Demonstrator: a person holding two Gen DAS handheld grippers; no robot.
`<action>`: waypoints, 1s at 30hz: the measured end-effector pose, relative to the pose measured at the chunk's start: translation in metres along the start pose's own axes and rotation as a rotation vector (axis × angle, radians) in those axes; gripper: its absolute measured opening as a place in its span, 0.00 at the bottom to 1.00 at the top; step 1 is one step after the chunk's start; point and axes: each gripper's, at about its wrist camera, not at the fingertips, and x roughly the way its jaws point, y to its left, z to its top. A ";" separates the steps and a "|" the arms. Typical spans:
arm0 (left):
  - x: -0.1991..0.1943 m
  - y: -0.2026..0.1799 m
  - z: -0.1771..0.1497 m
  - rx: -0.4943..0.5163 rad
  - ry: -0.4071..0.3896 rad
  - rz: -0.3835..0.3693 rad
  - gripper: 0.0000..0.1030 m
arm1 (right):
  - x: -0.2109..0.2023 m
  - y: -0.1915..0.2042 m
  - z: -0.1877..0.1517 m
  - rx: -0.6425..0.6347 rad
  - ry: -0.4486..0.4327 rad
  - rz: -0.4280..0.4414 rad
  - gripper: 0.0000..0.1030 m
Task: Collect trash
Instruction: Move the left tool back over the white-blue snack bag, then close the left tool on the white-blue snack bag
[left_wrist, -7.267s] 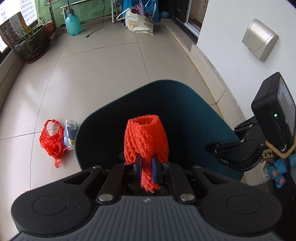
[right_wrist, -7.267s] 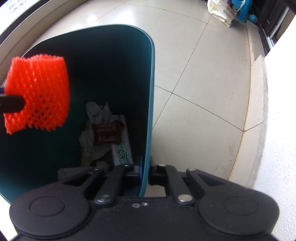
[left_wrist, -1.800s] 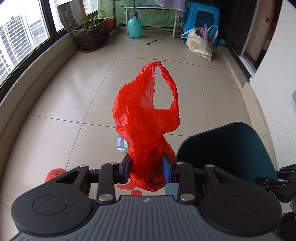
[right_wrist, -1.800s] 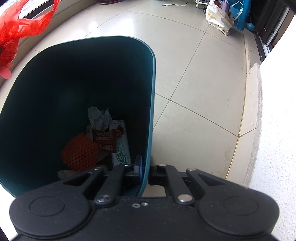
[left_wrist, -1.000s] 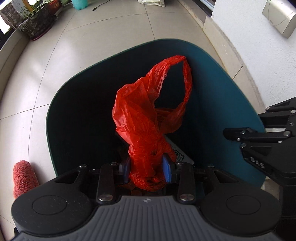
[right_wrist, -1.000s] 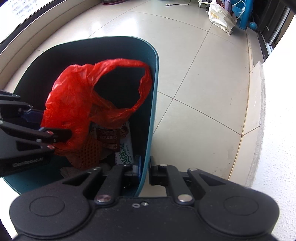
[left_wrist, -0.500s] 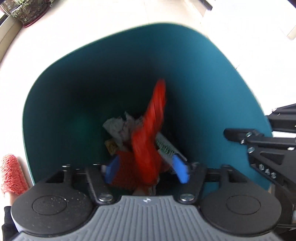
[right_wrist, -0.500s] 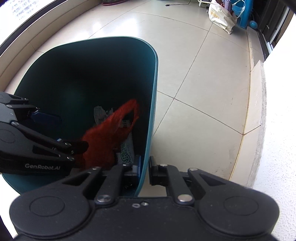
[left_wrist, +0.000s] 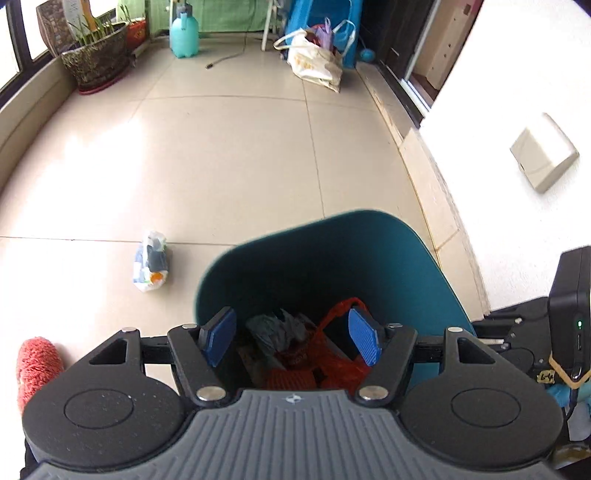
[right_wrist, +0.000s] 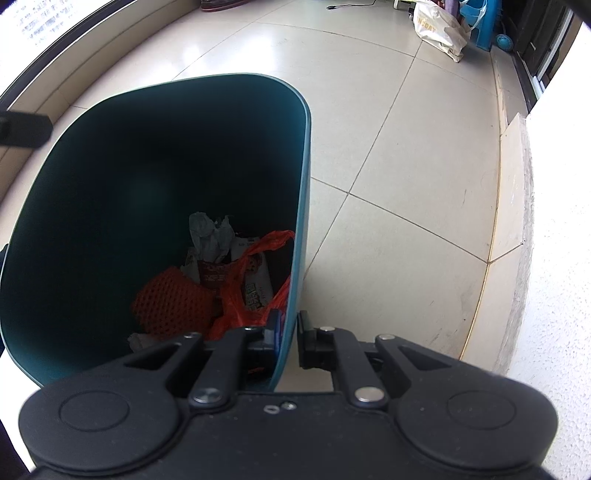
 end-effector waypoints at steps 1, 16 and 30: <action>-0.004 0.008 0.004 -0.010 -0.017 0.014 0.70 | -0.001 0.000 0.000 0.002 0.001 0.001 0.08; 0.092 0.141 0.050 -0.209 -0.013 0.232 0.77 | -0.005 -0.004 0.003 -0.014 0.006 0.016 0.09; 0.258 0.203 0.040 -0.214 0.138 0.282 0.77 | -0.006 -0.001 0.006 -0.026 0.030 0.022 0.10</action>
